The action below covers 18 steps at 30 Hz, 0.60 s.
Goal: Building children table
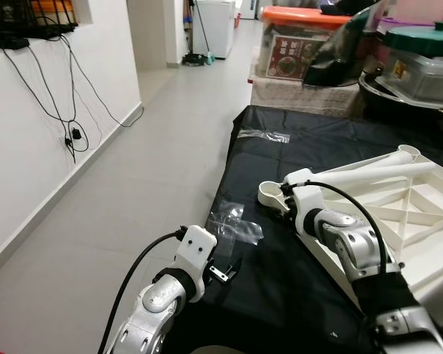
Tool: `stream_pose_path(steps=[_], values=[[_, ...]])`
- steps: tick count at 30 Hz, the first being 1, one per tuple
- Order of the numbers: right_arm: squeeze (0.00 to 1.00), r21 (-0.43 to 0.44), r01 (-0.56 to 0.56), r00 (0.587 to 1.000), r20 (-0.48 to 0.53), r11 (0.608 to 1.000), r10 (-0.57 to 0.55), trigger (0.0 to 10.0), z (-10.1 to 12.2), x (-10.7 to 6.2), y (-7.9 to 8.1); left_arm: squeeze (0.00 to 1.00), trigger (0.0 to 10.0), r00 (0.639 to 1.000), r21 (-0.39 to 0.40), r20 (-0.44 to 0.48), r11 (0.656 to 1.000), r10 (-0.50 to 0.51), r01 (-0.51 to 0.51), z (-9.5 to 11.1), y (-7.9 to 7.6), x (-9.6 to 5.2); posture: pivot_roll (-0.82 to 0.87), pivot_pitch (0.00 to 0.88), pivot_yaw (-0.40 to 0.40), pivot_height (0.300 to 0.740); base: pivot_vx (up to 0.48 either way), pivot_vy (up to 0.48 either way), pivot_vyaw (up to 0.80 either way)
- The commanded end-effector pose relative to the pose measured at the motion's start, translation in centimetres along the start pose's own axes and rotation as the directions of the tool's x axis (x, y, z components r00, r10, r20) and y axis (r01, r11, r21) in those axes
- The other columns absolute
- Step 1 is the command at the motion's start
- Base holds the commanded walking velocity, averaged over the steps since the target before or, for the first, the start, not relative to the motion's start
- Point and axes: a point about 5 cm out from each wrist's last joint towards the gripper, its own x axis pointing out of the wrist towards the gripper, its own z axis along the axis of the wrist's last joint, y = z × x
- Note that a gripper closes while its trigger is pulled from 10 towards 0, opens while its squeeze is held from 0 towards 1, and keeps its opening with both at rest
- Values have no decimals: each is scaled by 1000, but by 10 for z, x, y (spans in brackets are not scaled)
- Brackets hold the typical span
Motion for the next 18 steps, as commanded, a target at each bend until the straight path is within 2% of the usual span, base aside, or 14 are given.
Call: stream_pose_path(steps=[1, 8, 13, 14, 15, 18], values=[[0, -4, 8, 999, -52, 1000, -8, 10000, -7, 2, -4, 0, 10000, 1000, -8, -18, 1000, 0, 0, -1, -2, -3, 38, 0, -110, 740, 0, 0, 0], [0, -10, 29, 986, -162, 1000, -30, 10000, -23, 3, -21, 0, 10000, 1000, -14, -19, 1000, -7, 7, 2, -7, -8, 30, 16, -118, 740, 0, 0, 0], [0, -22, -89, 970, -230, 996, 81, 10000, -33, 2, -19, 0, 10000, 1000, -22, -25, 1000, -8, 7, 3, -9, -10, 22, 29, -121, 740, 0, 0, 0], [0, -32, -120, 964, -245, 992, 108, 4745, -35, 1, -19, 0, 10000, 1000, -23, -26, 1000, -8, 8, 3, -10, -10, 20, 29, -123, 740, 0, 0, 0], [0, -40, -149, 958, -255, 988, 134, 0, -35, 0, -19, 0, 10000, 1000, -24, -26, 1000, -9, 8, 3, -10, -11, 20, 29, -123, 740, 0, 0, 0], [0, -60, -219, 945, -262, 974, 196, 0, -34, -1, -19, 0, 10000, 1000, -27, -28, 1000, -9, 8, 3, -11, -11, 18, 27, -127, 740, 0, 0, 0]])
